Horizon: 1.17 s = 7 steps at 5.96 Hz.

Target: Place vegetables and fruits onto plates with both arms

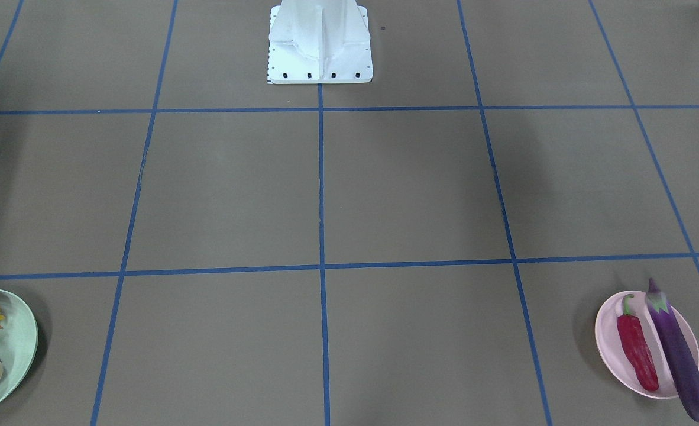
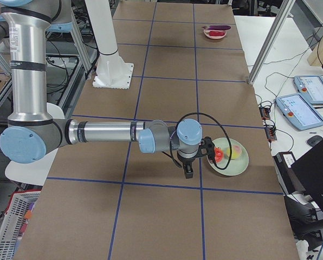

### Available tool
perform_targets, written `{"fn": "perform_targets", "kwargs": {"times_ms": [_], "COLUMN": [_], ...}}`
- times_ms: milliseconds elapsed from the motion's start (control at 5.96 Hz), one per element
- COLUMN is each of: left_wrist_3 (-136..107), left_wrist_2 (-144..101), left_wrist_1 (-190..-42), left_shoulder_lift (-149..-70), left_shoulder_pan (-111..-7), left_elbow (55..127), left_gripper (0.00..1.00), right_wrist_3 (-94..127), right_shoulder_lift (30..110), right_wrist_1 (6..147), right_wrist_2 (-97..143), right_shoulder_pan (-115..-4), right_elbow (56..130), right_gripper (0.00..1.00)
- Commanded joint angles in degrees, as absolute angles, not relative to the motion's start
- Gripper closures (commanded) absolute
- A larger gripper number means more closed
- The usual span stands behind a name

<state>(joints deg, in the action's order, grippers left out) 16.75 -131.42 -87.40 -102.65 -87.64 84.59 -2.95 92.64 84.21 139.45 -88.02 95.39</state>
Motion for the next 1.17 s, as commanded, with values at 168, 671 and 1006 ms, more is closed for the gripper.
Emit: {"fn": "perform_targets", "kwargs": {"times_ms": [168,671,1006], "left_wrist_3": [18.9,12.2,11.8], "left_wrist_2": [-132.3,-132.2,-132.2], "left_wrist_1": [-87.5,-87.1,-87.0], "left_shoulder_lift": [-95.0,-90.1,-89.5], "left_shoulder_pan": [-92.0,-91.7,-91.2], "left_elbow": [89.0,96.7,96.1], "left_gripper": [0.0,0.0,0.0], "right_wrist_3": [-2.6,-2.5,-2.4], "right_shoulder_lift": [94.9,96.1,98.0], "right_wrist_1": [84.5,84.6,84.7], "right_wrist_2": [135.5,135.8,136.1], "right_shoulder_pan": [-88.3,-88.3,-88.4], "right_elbow": [96.6,96.7,97.1], "right_gripper": [0.0,0.0,0.0]}}
